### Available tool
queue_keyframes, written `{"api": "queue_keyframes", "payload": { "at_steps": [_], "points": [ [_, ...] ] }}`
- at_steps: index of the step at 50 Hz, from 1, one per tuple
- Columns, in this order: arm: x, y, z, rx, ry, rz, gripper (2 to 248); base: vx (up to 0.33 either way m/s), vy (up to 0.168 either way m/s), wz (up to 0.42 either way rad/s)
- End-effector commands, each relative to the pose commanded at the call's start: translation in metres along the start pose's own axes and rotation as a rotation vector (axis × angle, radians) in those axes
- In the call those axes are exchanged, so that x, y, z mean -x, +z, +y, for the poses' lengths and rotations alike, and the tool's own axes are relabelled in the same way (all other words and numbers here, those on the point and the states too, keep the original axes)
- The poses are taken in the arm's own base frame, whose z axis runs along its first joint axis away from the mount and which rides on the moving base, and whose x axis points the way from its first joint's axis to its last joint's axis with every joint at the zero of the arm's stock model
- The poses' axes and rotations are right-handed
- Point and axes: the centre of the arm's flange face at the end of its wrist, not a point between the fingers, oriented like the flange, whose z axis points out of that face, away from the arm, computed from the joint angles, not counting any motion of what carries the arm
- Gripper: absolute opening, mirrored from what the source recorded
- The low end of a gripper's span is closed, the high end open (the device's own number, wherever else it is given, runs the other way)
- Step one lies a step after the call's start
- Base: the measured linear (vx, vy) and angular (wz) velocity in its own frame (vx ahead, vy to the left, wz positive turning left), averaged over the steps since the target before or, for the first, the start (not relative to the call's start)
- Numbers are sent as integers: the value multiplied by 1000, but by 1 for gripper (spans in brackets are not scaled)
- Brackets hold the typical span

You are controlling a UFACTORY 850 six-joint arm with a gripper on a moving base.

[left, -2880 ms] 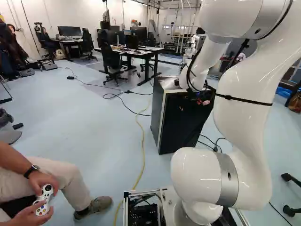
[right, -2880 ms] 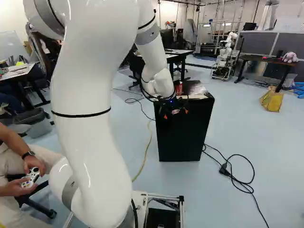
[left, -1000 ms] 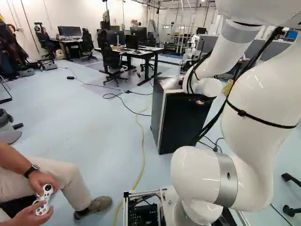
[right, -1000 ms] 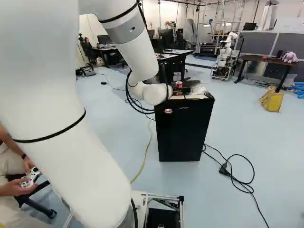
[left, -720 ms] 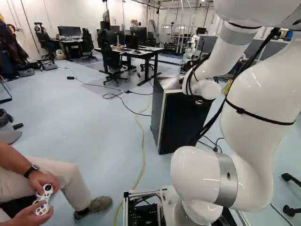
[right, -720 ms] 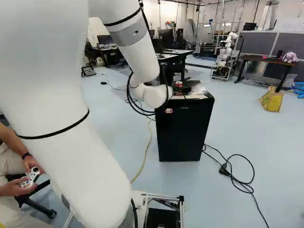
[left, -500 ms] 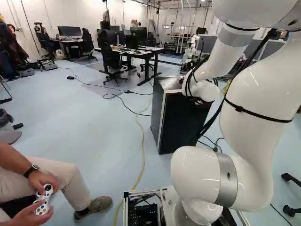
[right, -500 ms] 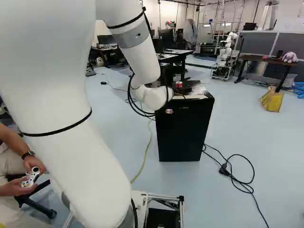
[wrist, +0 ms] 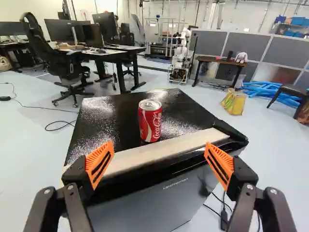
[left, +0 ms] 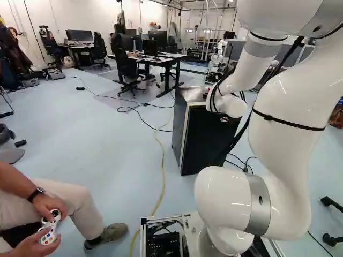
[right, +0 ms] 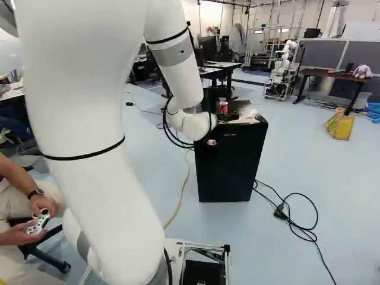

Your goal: Grab a drink from the fridge

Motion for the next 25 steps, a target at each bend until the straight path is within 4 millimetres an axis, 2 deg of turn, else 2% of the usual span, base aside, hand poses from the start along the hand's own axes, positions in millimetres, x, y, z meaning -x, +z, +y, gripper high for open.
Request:
{"api": "queue_keyframes", "payload": {
  "at_steps": [25],
  "points": [
    [17, 41, -7, -20, -1, -11, 247, 0, 0, 0]
  ]
}}
